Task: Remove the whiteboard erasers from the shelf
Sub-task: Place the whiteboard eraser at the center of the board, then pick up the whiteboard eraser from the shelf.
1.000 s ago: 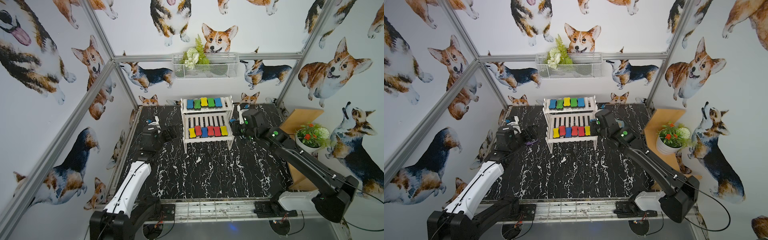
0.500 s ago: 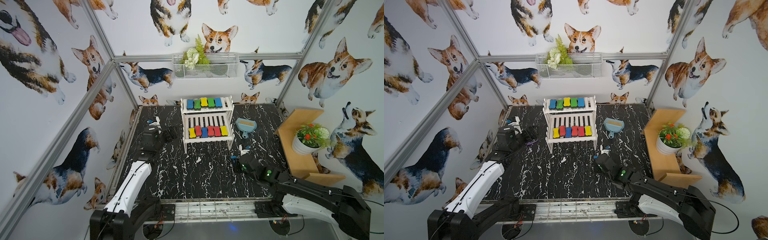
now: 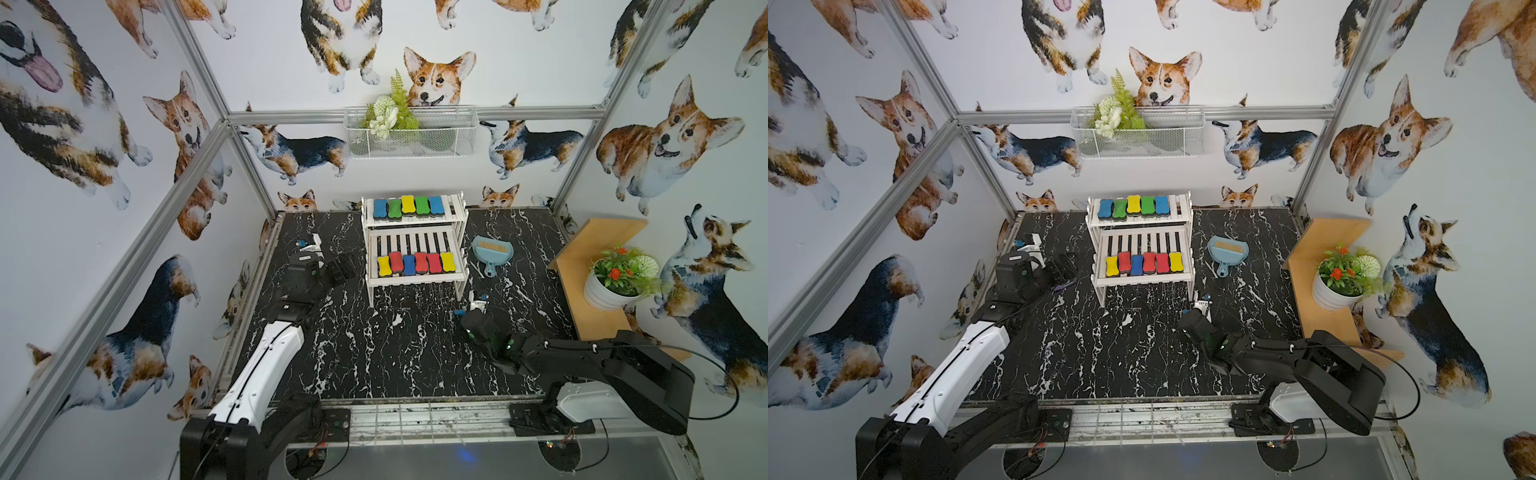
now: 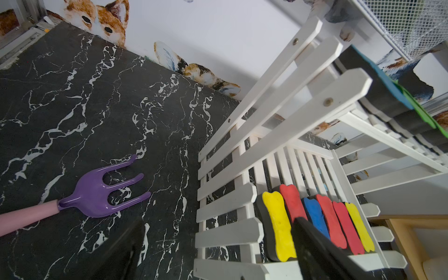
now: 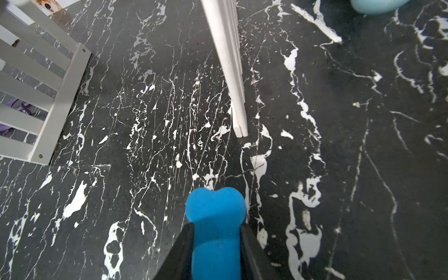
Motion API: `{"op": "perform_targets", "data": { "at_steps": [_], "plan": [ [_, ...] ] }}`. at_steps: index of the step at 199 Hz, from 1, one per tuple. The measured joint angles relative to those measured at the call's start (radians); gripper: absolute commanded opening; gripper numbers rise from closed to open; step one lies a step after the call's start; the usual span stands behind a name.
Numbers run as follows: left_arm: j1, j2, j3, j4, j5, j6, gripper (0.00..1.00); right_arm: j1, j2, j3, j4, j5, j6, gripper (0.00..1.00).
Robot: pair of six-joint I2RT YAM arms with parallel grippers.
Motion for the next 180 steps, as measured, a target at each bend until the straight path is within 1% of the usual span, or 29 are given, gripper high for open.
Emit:
{"op": "perform_targets", "data": {
  "at_steps": [25,44,55,68,79,105,138,148,158,171,180],
  "plan": [
    [-0.004,0.000,0.000,0.000,0.000,0.000,1.00,-0.005,0.063,0.017,0.025,-0.001,-0.003,0.38],
    [-0.006,0.000,0.000,0.000,0.000,0.000,0.99,-0.006,0.097,0.025,0.038,-0.005,-0.005,0.44],
    [-0.008,0.000,0.000,0.000,0.000,0.000,1.00,-0.006,0.105,0.026,0.039,-0.005,-0.007,0.49],
    [-0.010,0.000,0.000,0.000,0.000,0.000,0.99,-0.006,0.104,0.027,0.039,-0.005,-0.008,0.58],
    [-0.011,0.002,0.000,0.000,0.000,0.001,1.00,-0.006,0.092,0.030,0.036,-0.005,-0.010,0.62],
    [-0.012,0.005,0.000,-0.007,0.000,0.002,1.00,-0.004,-0.003,0.065,-0.023,-0.004,-0.029,0.62],
    [-0.015,-0.001,0.000,-0.007,0.000,0.004,0.99,0.000,-0.195,0.183,-0.193,-0.012,-0.064,0.61],
    [-0.016,-0.001,0.001,-0.008,0.000,0.004,0.99,0.000,-0.243,0.254,-0.264,-0.015,-0.090,0.60],
    [-0.017,-0.001,0.001,-0.008,0.001,0.004,0.99,0.000,-0.261,0.338,-0.321,-0.015,-0.117,0.59],
    [-0.017,-0.001,0.001,-0.008,0.001,0.004,0.99,-0.008,-0.248,0.467,-0.396,-0.018,-0.162,0.58],
    [-0.018,-0.001,0.001,-0.008,0.002,0.004,0.99,-0.016,-0.213,0.573,-0.444,-0.030,-0.196,0.57]
  ]
}}
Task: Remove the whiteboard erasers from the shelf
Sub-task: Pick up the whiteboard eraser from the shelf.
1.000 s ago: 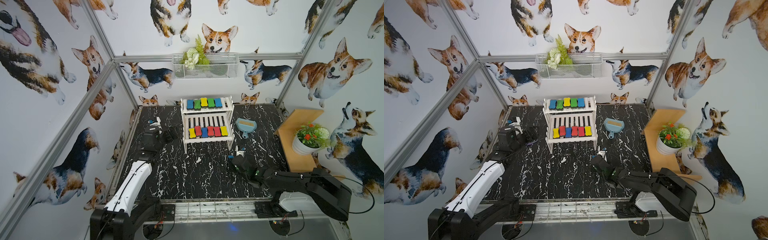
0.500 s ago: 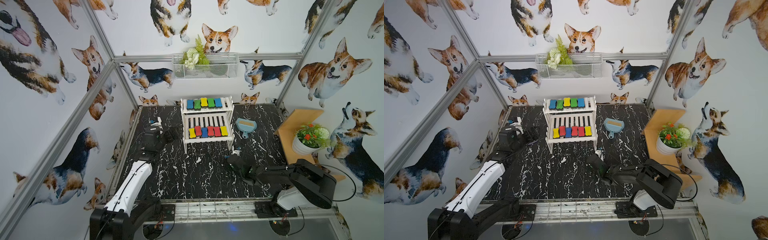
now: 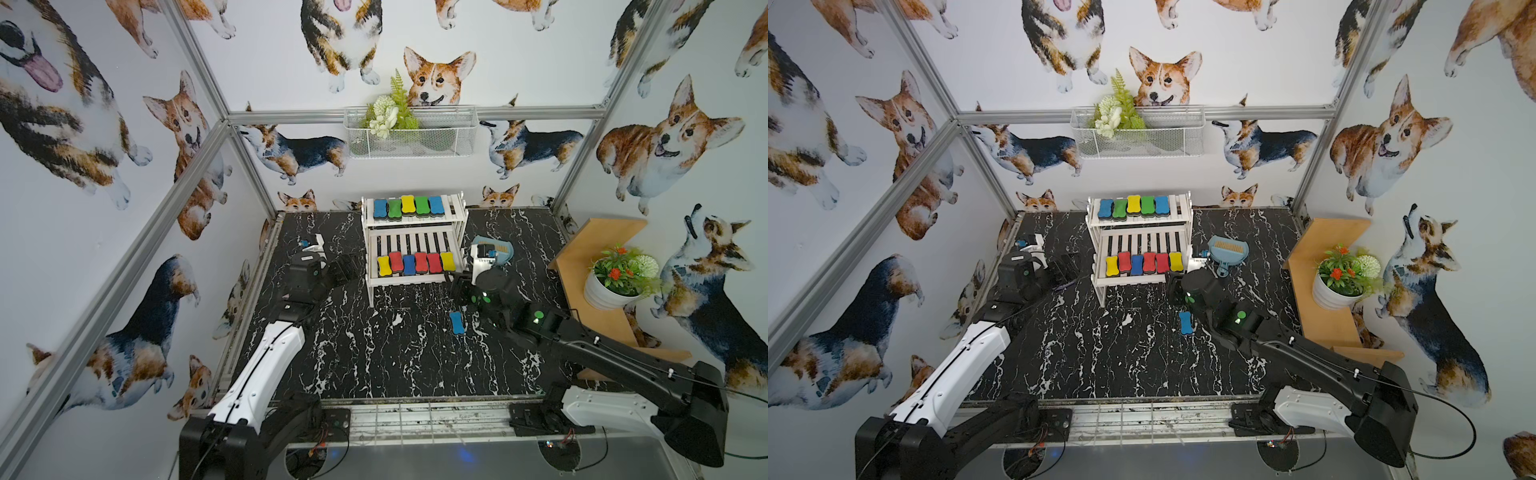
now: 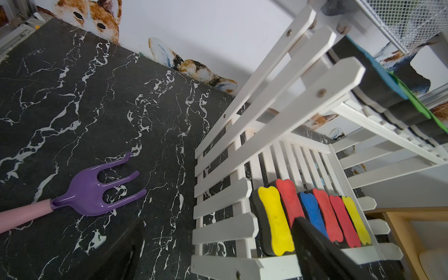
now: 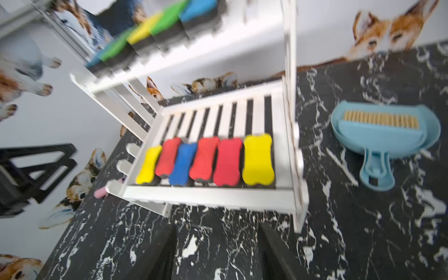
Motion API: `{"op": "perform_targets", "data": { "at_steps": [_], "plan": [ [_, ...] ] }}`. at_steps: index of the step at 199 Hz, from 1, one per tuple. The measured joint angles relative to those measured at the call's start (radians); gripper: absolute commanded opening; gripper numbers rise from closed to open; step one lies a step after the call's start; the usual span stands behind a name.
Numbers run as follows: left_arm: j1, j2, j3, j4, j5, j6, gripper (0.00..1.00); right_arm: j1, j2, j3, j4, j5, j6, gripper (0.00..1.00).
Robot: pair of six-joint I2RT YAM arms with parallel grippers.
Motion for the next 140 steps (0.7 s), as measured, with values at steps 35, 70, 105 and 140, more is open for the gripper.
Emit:
{"op": "perform_targets", "data": {
  "at_steps": [35,70,105,140],
  "plan": [
    [-0.002,0.000,0.001,-0.001,0.001,0.001,0.99,-0.109,0.207,0.374,-0.136,-0.075,-0.112,0.55],
    [-0.006,-0.007,0.001,-0.010,-0.002,0.007,0.99,-0.193,0.401,0.645,-0.220,-0.141,-0.178,0.51],
    [-0.008,-0.011,0.001,-0.015,-0.003,0.011,0.99,-0.271,0.522,0.785,-0.252,-0.210,-0.203,0.49],
    [-0.008,-0.013,0.003,-0.016,-0.003,0.011,0.99,-0.298,0.620,0.895,-0.288,-0.258,-0.208,0.43]
  ]
}}
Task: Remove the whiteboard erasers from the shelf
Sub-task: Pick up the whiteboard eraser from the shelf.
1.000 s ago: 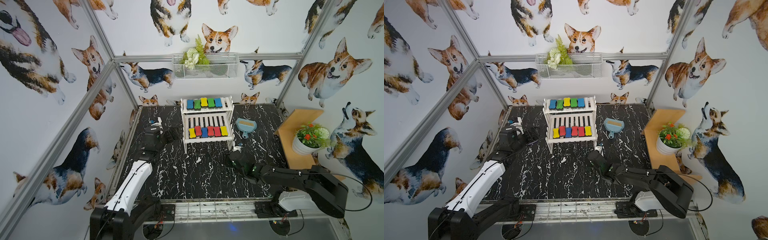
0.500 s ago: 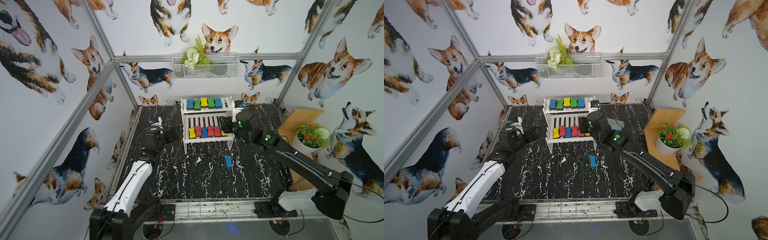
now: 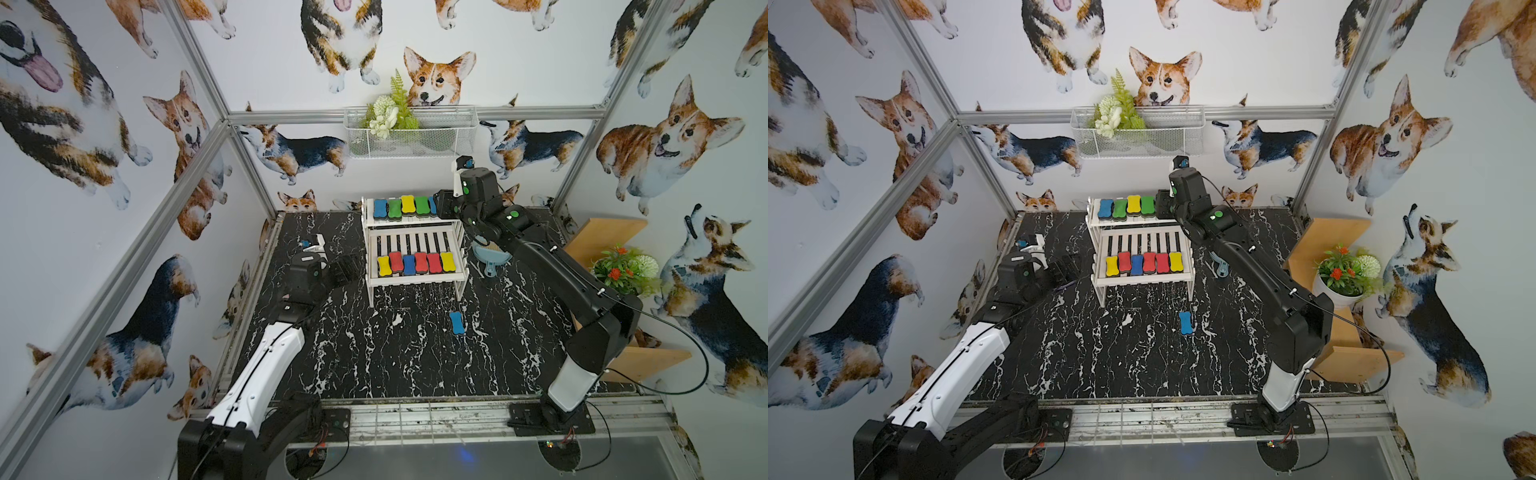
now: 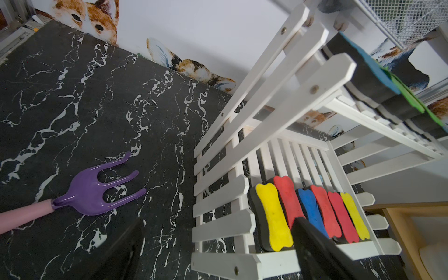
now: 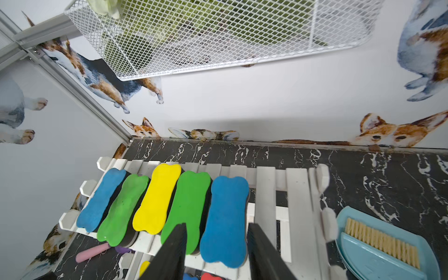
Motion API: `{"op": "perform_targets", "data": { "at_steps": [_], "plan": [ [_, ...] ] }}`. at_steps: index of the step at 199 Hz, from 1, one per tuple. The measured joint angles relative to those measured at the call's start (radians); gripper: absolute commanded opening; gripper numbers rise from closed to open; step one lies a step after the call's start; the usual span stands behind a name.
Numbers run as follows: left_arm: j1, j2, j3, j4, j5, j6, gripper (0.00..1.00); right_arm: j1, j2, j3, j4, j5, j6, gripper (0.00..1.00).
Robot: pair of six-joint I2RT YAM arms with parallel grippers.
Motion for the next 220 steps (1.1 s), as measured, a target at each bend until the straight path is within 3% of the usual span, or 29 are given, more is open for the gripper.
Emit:
{"op": "perform_targets", "data": {
  "at_steps": [79,153,171,206,220],
  "plan": [
    [-0.003,-0.011,0.000,-0.002,-0.004,0.000,0.99,-0.023,0.096,0.063,-0.069,-0.001,-0.003,0.35],
    [-0.003,-0.016,0.000,-0.005,-0.008,0.000,0.99,-0.026,0.025,-0.043,-0.035,0.018,0.001,0.32],
    [-0.003,-0.016,0.000,-0.005,-0.008,0.000,1.00,-0.027,0.019,-0.038,-0.051,0.022,-0.002,0.37],
    [-0.003,-0.017,0.000,-0.005,-0.008,0.000,0.99,-0.027,0.029,0.035,-0.082,0.024,-0.013,0.58],
    [-0.003,-0.019,0.000,-0.006,-0.010,0.000,0.99,-0.027,0.031,0.047,-0.082,0.024,-0.015,0.61]
  ]
}}
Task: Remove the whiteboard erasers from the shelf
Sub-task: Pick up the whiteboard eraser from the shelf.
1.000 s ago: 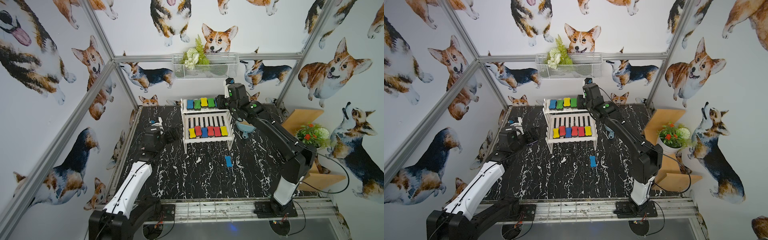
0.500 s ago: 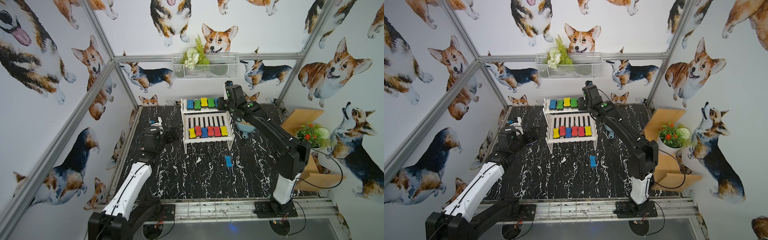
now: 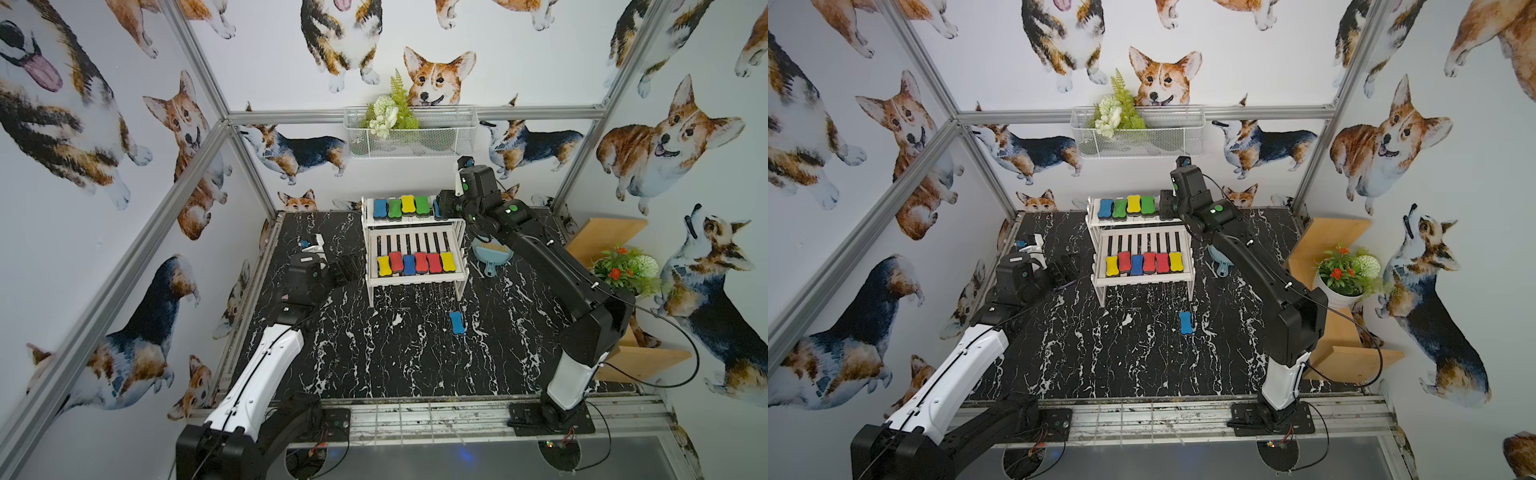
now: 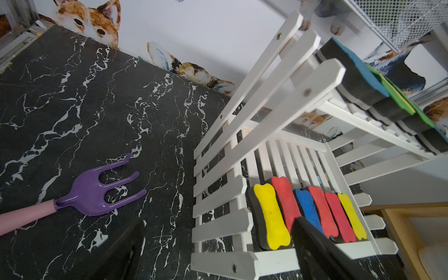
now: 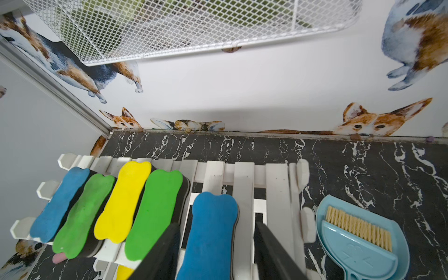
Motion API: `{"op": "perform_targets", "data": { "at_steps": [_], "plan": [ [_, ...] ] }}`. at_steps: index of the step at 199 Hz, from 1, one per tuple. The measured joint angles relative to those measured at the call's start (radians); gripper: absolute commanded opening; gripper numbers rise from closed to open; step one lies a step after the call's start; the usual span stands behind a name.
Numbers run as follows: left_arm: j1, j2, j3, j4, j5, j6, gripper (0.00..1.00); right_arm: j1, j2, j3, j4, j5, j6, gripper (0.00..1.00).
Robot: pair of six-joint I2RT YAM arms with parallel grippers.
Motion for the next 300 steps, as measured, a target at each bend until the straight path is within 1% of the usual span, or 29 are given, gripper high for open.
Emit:
{"op": "perform_targets", "data": {
  "at_steps": [25,64,67,76,116,139,182,184,193,215,244,279,282,300],
  "plan": [
    [0.000,-0.002,0.000,0.000,-0.006,0.000,0.99,0.000,0.018,-0.002,-0.007,-0.005,-0.001,0.62],
    [0.000,0.001,0.000,0.000,-0.007,0.000,0.99,0.002,0.026,-0.023,-0.014,-0.007,-0.003,0.62],
    [0.000,0.001,0.000,0.000,-0.008,0.000,0.99,0.002,0.026,-0.023,-0.014,-0.007,-0.003,0.65],
    [0.000,0.001,0.000,0.000,-0.009,0.000,1.00,0.003,0.026,-0.023,-0.014,-0.007,-0.003,0.67],
    [0.000,0.003,0.000,0.000,-0.010,0.000,1.00,0.004,0.035,-0.015,-0.019,-0.005,-0.011,0.68],
    [0.000,0.004,0.000,0.000,-0.010,0.000,0.99,0.007,0.054,0.008,-0.038,0.003,-0.026,0.65],
    [0.000,0.004,0.000,0.000,-0.013,0.000,1.00,0.029,0.089,0.050,-0.063,0.042,-0.040,0.64],
    [0.000,0.004,0.000,0.000,-0.013,0.000,0.99,0.030,0.091,0.051,-0.063,0.045,-0.042,0.61],
    [0.000,0.004,0.000,0.000,-0.013,0.000,0.99,0.034,0.095,0.055,-0.066,0.056,-0.050,0.57],
    [0.000,0.003,0.000,0.000,-0.013,0.000,0.99,0.038,0.097,0.056,-0.066,0.065,-0.051,0.52],
    [0.000,0.003,0.000,0.000,-0.013,0.000,0.99,0.033,0.097,0.064,-0.087,0.092,-0.055,0.62],
    [0.000,0.003,0.000,0.000,-0.013,0.000,0.99,0.025,0.097,0.094,-0.116,0.102,-0.059,0.62],
    [0.000,0.003,0.000,0.000,-0.013,0.000,0.99,0.024,0.098,0.100,-0.118,0.103,-0.060,0.66],
    [0.000,0.004,0.000,0.000,-0.013,0.000,1.00,0.021,0.101,0.124,-0.124,0.103,-0.060,0.67]
  ]
}}
